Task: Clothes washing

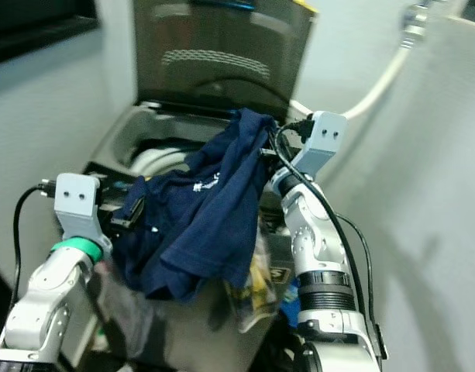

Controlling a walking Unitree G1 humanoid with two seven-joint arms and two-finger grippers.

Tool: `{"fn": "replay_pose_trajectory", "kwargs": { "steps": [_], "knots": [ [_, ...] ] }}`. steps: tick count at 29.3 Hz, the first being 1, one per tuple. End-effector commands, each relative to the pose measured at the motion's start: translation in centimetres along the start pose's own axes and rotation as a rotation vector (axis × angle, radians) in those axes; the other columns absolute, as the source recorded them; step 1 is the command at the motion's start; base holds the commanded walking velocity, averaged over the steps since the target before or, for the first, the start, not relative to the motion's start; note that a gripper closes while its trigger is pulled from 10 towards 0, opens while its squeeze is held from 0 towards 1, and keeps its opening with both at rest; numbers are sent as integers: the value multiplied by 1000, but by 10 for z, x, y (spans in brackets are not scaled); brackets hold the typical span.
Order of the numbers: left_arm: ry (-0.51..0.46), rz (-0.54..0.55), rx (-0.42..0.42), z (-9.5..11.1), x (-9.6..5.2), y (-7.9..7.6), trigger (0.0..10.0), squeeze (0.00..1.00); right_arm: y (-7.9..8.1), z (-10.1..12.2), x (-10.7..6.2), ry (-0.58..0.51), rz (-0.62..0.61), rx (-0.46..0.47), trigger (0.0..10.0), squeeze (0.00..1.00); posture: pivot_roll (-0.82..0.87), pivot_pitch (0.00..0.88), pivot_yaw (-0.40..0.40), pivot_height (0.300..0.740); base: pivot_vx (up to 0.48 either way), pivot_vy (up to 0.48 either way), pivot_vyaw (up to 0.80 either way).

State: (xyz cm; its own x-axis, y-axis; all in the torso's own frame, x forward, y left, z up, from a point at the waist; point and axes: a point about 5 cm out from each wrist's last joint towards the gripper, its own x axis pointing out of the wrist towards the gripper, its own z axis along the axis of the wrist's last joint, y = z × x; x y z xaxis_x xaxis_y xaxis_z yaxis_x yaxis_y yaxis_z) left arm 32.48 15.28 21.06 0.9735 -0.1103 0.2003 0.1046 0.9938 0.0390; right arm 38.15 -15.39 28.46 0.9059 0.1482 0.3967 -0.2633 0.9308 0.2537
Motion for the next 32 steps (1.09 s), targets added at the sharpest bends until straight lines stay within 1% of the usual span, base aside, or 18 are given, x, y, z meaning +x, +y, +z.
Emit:
{"fn": "replay_pose_trajectory", "kwargs": {
  "steps": [1, 8, 9, 11, 12, 13, 15, 17, 19, 20, 21, 22, 26, 27, 31, 32],
  "knots": [
    [17, -6, 0, -4, -2, -1, 10000, 0, -3, 6, 1, -30, -24, 16, 10000, 0, 17, 0, -20, 740, 0, 0, -800],
    [11, 0, -3, 0, -1, 0, 10000, 0, 2, 11, 2, -41, 1, 18, 10000, 0, 18, 0, -22, 740, 0, 0, -800],
    [-2, 35, 22, 7, 1, 6, 10000, 0, 10, 17, 5, -52, 40, 31, 10000, 0, 23, 0, -26, 740, 0, 0, -800],
    [-2, 35, 22, 7, 1, 6, 10000, 0, 10, 17, 5, -52, 40, 31, 10000, 0, 23, 0, -26, 740, 0, 0, -800],
    [-5, 49, 31, 9, 1, 9, 10000, 0, 13, 19, 7, -55, 54, 36, 10000, 0, 24, 0, -26, 740, 0, 0, -800],
    [-17, 80, 44, 16, 4, 16, 10000, 0, 20, 25, 10, -69, 85, 54, 10000, 0, 27, 0, -27, 740, 0, 0, -800],
    [-17, 80, 44, 16, 4, 16, 10000, 0, 20, 25, 10, -69, 85, 54, 10000, 0, 27, 0, -27, 740, 0, 0, -800],
    [-52, 112, 52, 29, 7, 25, 10000, 0, 29, 35, 15, -92, 123, 83, 10000, 0, 30, 0, -29, 740, 0, 0, -800],
    [-52, 112, 52, 29, 7, 25, 10000, 0, 29, 35, 15, -92, 123, 83, 10000, 0, 30, 0, -29, 740, 0, 0, -800],
    [-69, 122, 49, 36, 7, 27, 10000, 0, 32, 38, 16, -95, 137, 102, 10000, 0, 30, 0, -29, 740, 0, 0, -800],
    [-69, 122, 49, 36, 7, 27, 10000, 0, 32, 38, 16, -95, 137, 102, 10000, 0, 30, 0, -29, 740, 0, 0, -800],
    [-82, 128, 49, 39, 7, 28, 10000, 0, 35, 39, 17, -87, 160, 105, 10000, 0, 30, 0, -29, 740, 0, 0, 0],
    [-98, 136, 56, 43, 7, 28, 10000, 0, 37, 37, 16, -73, 182, 119, 10000, 0, 37, 0, -32, 740, 0, 0, 0],
    [-152, 161, 122, 61, 7, 32, 10000, 0, 38, 51, 17, -149, 175, 435, 10000, 0, 61, 0, -38, 740, 0, 0, 0],
    [-152, 161, 122, 61, 7, 32, 10000, 0, 38, 51, 17, -149, 175, 435, 10000, 0, 61, 0, -38, 740, 0, 0, 0],
    [-150, 185, 141, 69, 8, 39, 10000, 0, 37, 49, 18, -137, 179, 453, 10000, 0, 69, 0, -30, 740, 0, 0, 0]
  ]
}}
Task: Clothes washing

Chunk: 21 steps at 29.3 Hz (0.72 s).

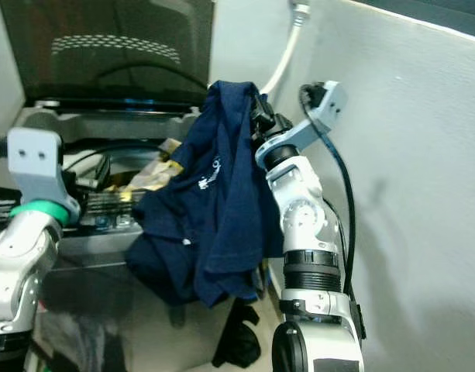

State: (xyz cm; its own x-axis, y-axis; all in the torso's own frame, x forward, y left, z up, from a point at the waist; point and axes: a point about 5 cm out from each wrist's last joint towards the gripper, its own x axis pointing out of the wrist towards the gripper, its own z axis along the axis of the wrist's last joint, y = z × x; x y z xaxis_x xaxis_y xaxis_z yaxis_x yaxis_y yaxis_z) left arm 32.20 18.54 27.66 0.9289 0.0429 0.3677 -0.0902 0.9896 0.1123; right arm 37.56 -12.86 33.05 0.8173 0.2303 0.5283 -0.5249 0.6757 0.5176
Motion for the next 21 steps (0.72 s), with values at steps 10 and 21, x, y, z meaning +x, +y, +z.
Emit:
{"fn": "replay_pose_trajectory", "kwargs": {
  "steps": [10, 21],
  "knots": [
    [5, 62, 29, 10, 9, 19, 10000, 0, -3, -27, -8, 114, 34, -194, 10000, 0, 99, 0, 14, 740, 0, 0, 0],
    [-29, 50, 10, 18, 8, 20, 10000, 0, 14, -13, 6, 64, 82, -170, 10000, 0, 95, 0, 4, 740, 177, 0, 0]
  ]
}}
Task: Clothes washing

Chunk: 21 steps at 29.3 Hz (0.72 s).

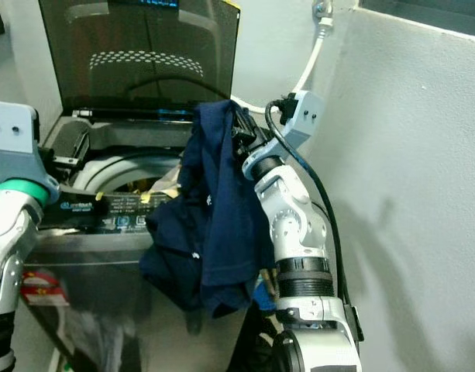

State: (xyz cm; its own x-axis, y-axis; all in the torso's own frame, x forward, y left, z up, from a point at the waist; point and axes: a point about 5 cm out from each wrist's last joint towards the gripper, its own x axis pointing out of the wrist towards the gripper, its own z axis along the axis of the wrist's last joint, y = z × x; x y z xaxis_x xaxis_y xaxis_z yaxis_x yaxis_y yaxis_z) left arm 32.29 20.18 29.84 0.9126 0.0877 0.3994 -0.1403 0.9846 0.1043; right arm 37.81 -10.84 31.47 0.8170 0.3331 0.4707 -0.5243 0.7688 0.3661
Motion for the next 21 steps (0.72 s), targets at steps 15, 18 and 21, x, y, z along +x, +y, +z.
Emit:
{"fn": "replay_pose_trajectory", "kwargs": {
  "steps": [15, 18, 21],
  "knots": [
    [10, -23, -4, -3, -1, -5, 10000, 0, 47, 82, 39, -291, 168, -8, 10000, 0, 89, 0, -4, 740, 370, 0, 0],
    [13, -30, -3, -3, -1, -6, 10000, 0, 44, 75, 38, -272, 154, -24, 10000, 0, 91, 0, -6, 740, 370, 0, 0],
    [19, -43, -2, -4, -2, -7, 10000, 0, 39, 67, 37, -251, 126, -28, 10000, 0, 91, 0, -5, 740, 368, 0, 0]
  ]
}}
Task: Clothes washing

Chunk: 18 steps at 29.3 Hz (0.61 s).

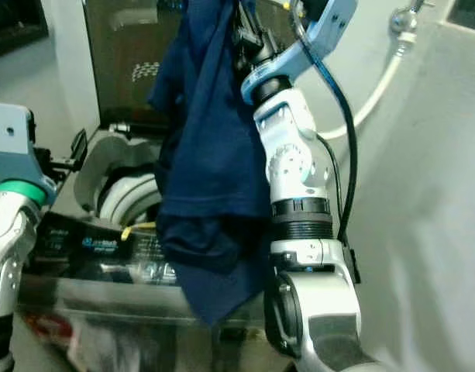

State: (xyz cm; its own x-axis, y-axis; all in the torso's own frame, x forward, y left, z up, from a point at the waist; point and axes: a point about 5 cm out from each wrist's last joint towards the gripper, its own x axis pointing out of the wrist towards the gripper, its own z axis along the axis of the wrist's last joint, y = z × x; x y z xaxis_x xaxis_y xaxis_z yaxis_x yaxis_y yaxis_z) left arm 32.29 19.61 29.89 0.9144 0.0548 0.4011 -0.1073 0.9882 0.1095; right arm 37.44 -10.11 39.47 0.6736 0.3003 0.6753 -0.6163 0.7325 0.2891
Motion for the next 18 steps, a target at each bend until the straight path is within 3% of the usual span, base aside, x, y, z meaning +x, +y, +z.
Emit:
{"fn": "replay_pose_trajectory", "kwargs": {
  "steps": [1, 6, 8, 17, 18],
  "knots": [
    [25, -10, 6, -6, -2, -2, 10000, 0, 2, 6, 1, -31, 3, -23, 10000, 0, 91, 0, -5, 740, 368, 0, 0],
    [73, -53, 2, -13, -4, -6, 10000, 0, -7, -3, -4, 1, -31, -45, 10000, 0, 88, 0, -5, 740, 147, 0, 0],
    [119, -120, 6, -20, -6, -15, 10000, 0, -15, -7, -8, 23, -58, -78, 10000, 0, 87, 0, -6, 740, 0, 0, 0],
    [128, -261, 9, -23, -15, -34, 10000, 0, -32, -8, -15, 44, -119, -119, 10000, 0, 87, 0, -1, 740, 0, 0, 0],
    [126, -269, 11, -23, -15, -34, 10000, 0, -32, -15, -16, 136, -76, -156, 10000, 0, 86, 0, 3, 740, 0, 0, 0]
  ]
}}
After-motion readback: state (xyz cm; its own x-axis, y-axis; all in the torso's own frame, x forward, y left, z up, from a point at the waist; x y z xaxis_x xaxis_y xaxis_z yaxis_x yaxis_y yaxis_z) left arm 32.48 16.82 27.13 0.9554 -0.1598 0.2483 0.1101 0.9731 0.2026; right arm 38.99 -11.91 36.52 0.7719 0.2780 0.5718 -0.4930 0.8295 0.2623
